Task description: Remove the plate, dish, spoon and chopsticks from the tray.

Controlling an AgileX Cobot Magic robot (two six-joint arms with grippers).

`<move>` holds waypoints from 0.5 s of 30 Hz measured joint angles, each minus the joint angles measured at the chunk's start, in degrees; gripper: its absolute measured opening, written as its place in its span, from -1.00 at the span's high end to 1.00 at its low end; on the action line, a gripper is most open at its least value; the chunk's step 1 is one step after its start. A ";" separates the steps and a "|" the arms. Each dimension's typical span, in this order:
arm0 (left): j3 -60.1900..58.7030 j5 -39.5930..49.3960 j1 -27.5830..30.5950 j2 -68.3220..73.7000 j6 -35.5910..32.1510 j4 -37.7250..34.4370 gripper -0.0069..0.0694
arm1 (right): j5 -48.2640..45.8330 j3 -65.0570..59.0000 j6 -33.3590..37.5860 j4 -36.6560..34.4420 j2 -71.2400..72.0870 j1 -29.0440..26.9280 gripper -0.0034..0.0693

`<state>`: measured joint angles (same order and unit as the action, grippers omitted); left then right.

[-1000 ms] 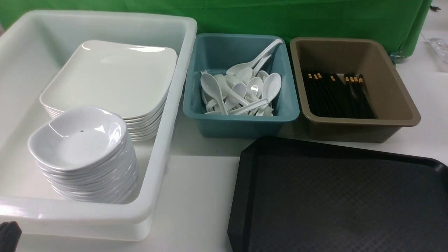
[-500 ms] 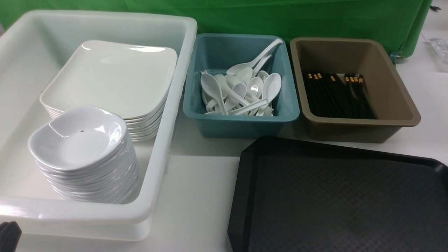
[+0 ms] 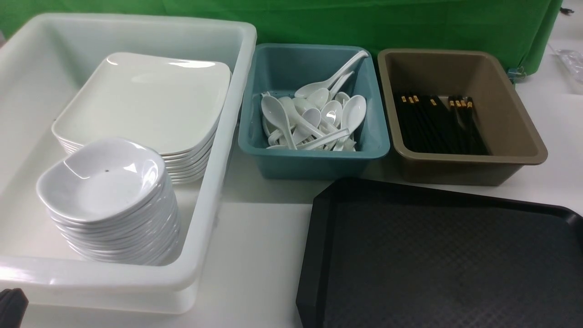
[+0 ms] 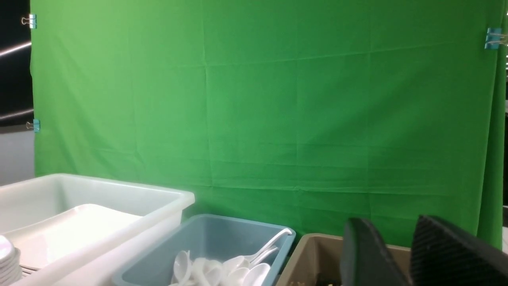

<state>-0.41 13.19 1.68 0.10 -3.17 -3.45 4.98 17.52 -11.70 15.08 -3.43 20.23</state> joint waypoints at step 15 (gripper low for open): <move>0.00 -0.04 0.00 0.00 -0.05 0.00 0.79 | -9.33 -0.13 13.28 -12.99 0.24 -0.45 0.25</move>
<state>-0.41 13.15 1.68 0.10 -3.22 -3.45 -4.35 17.39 1.58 2.09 -3.19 19.78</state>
